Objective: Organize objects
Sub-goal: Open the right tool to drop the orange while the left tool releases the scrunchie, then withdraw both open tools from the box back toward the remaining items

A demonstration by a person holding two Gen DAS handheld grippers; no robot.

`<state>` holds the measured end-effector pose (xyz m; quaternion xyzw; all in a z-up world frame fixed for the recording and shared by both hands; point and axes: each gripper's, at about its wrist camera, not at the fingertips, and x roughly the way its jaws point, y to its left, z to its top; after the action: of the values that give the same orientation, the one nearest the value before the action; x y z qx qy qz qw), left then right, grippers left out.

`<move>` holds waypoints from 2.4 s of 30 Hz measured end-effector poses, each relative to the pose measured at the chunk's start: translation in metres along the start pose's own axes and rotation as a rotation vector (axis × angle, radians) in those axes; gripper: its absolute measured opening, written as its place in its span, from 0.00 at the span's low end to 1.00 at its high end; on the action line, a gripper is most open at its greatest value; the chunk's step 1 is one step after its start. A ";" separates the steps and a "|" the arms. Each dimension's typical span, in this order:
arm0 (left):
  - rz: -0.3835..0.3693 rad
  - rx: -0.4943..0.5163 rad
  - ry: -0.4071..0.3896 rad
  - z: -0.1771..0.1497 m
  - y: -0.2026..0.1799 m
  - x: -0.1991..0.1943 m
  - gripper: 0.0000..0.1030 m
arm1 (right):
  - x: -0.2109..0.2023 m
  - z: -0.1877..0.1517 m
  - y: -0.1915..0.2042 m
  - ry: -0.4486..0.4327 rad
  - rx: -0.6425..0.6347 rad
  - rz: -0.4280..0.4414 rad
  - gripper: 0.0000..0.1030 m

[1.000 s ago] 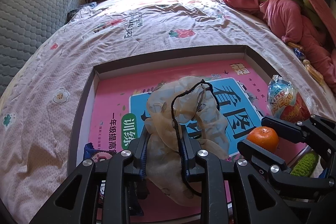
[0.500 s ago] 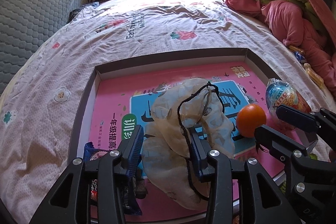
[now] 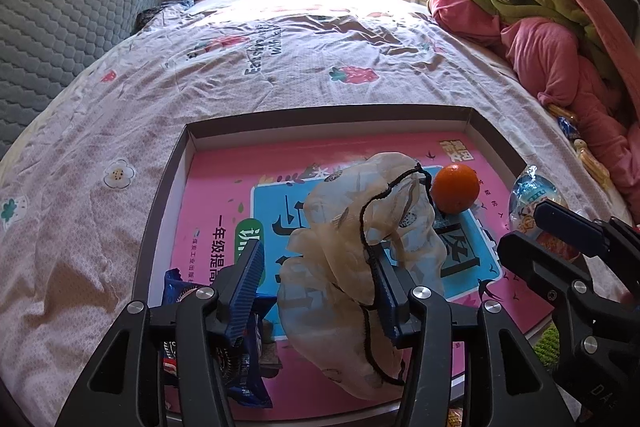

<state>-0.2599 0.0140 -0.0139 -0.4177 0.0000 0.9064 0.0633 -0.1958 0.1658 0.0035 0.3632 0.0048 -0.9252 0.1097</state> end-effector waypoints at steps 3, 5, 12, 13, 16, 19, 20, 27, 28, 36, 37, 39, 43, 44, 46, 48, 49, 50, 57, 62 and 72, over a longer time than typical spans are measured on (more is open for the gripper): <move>-0.015 -0.005 0.012 0.000 0.000 0.000 0.58 | -0.002 0.000 -0.002 -0.005 0.008 0.006 0.46; -0.031 -0.010 0.022 0.000 0.000 0.000 0.58 | -0.003 0.000 -0.002 -0.007 0.006 -0.001 0.46; -0.046 -0.018 0.036 -0.002 0.000 -0.005 0.61 | -0.005 0.002 -0.004 -0.017 0.016 -0.002 0.46; -0.048 -0.021 0.032 -0.001 0.000 -0.006 0.62 | -0.005 0.002 -0.005 -0.021 0.017 -0.003 0.46; -0.058 -0.030 0.015 -0.001 0.001 -0.010 0.63 | -0.008 0.003 -0.007 -0.030 0.026 -0.003 0.46; -0.079 -0.044 -0.001 0.000 0.002 -0.014 0.65 | -0.011 0.004 -0.010 -0.038 0.037 -0.001 0.46; -0.094 -0.049 -0.003 0.001 0.002 -0.015 0.66 | -0.011 0.004 -0.010 -0.040 0.038 -0.002 0.46; -0.106 -0.072 -0.042 0.004 0.003 -0.024 0.68 | -0.019 0.006 -0.015 -0.073 0.061 -0.002 0.49; -0.108 -0.074 -0.046 0.004 0.003 -0.027 0.68 | -0.020 0.006 -0.016 -0.079 0.063 0.000 0.52; -0.104 -0.074 -0.083 0.004 0.005 -0.041 0.68 | -0.029 0.009 -0.015 -0.113 0.067 -0.001 0.54; -0.104 -0.075 -0.086 0.004 0.005 -0.043 0.68 | -0.030 0.010 -0.015 -0.120 0.068 -0.003 0.55; -0.098 -0.077 -0.097 0.003 0.005 -0.047 0.69 | -0.034 0.010 -0.013 -0.132 0.065 0.005 0.57; -0.086 -0.084 -0.124 0.003 0.008 -0.055 0.70 | -0.039 0.011 -0.008 -0.160 0.053 0.010 0.59; -0.084 -0.086 -0.130 0.003 0.009 -0.057 0.70 | -0.041 0.011 -0.007 -0.167 0.049 0.009 0.59; -0.081 -0.092 -0.141 0.003 0.011 -0.061 0.72 | -0.044 0.011 -0.005 -0.179 0.044 0.013 0.60; -0.078 -0.097 -0.151 0.003 0.013 -0.063 0.72 | -0.047 0.011 -0.003 -0.195 0.039 0.015 0.62; -0.079 -0.100 -0.154 0.004 0.014 -0.064 0.72 | -0.048 0.011 -0.002 -0.202 0.036 0.016 0.63; -0.081 -0.103 -0.157 0.004 0.015 -0.065 0.72 | -0.050 0.011 -0.001 -0.211 0.034 0.013 0.63; -0.080 -0.110 -0.170 -0.002 0.019 -0.072 0.73 | -0.058 0.013 -0.001 -0.250 0.036 0.025 0.64; -0.070 -0.124 -0.182 -0.006 0.023 -0.077 0.73 | -0.060 0.012 0.001 -0.257 0.027 0.019 0.65; -0.057 -0.143 -0.201 -0.011 0.024 -0.087 0.73 | -0.069 0.010 0.003 -0.285 0.003 0.029 0.66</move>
<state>-0.1980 -0.0205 0.0434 -0.3280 -0.0828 0.9392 0.0590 -0.1532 0.1755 0.0574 0.2282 -0.0176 -0.9658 0.1219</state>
